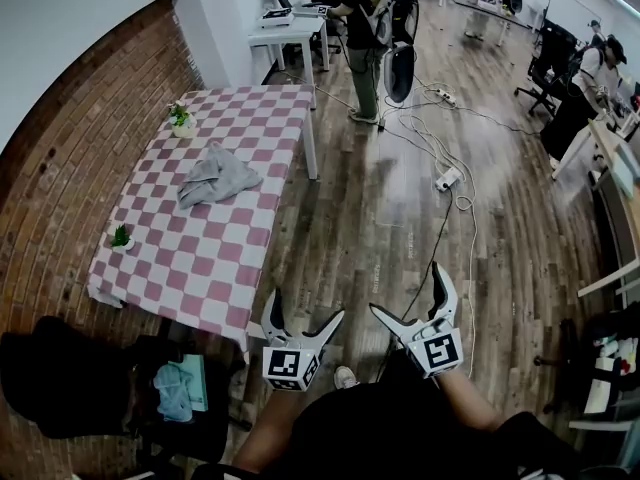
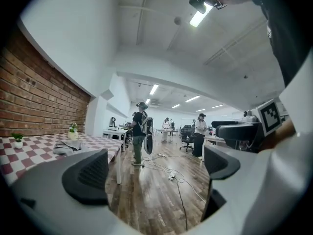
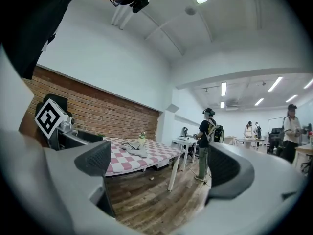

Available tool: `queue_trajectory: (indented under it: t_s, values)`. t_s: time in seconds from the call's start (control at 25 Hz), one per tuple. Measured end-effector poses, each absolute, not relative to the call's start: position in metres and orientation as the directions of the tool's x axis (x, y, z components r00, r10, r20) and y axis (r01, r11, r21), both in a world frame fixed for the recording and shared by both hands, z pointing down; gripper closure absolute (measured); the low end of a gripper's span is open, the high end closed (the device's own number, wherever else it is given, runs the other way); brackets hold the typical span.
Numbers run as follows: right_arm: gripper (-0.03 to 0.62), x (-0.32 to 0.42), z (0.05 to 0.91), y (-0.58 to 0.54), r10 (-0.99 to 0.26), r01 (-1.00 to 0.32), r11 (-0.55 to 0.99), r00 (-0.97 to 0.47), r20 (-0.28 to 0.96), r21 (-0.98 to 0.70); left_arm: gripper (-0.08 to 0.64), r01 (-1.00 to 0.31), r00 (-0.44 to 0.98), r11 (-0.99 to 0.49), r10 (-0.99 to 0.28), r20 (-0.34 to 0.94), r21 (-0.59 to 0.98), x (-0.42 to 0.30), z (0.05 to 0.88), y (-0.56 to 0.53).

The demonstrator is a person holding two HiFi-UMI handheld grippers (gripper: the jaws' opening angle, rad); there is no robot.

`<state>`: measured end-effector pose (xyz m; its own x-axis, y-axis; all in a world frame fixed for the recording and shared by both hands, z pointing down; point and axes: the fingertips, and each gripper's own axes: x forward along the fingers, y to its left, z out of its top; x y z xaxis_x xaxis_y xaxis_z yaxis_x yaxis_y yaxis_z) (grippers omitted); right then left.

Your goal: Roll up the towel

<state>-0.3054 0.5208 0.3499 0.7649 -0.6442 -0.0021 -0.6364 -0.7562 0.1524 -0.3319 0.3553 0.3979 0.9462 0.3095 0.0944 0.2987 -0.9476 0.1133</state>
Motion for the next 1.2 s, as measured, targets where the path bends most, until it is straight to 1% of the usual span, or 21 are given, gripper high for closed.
queue_trajectory:
  t_s: [0.2, 0.36, 0.64, 0.92, 1.08, 1.2]
  values:
    - [0.000, -0.295, 0.357, 0.510, -0.655, -0.650, -0.746, 0.755, 0.018, 0.147, -0.034, 0.299, 0.942, -0.949, 0.311, 0.124, 0.104, -0.328, 0.409, 0.349]
    - [0.000, -0.278, 0.364, 0.505, -0.663, -0.660, -0.738, 0.748, 0.034, 0.141, -0.034, 0.294, 0.944, -0.950, 0.306, 0.126, 0.103, -0.310, 0.412, 0.346]
    - [0.000, -0.220, 0.377, 0.488, -0.700, -0.700, -0.703, 0.712, 0.054, 0.126, -0.034, 0.253, 0.956, -0.963, 0.263, 0.130, 0.088, -0.260, 0.415, 0.329]
    - [0.000, -0.144, 0.385, 0.445, -0.785, -0.785, -0.607, 0.617, 0.064, 0.119, -0.034, 0.156, 0.970, -0.986, 0.164, 0.177, 0.059, -0.201, 0.424, 0.293]
    - [0.000, -0.105, 0.385, 0.417, -0.839, -0.838, -0.529, 0.540, 0.064, 0.136, -0.032, 0.099, 0.982, -0.994, 0.106, 0.157, 0.052, -0.172, 0.416, 0.278]
    - [0.000, -0.078, 0.385, 0.399, -0.866, -0.863, -0.481, 0.495, 0.069, 0.153, -0.032, 0.053, 0.983, -0.997, 0.062, 0.175, 0.057, -0.152, 0.417, 0.270]
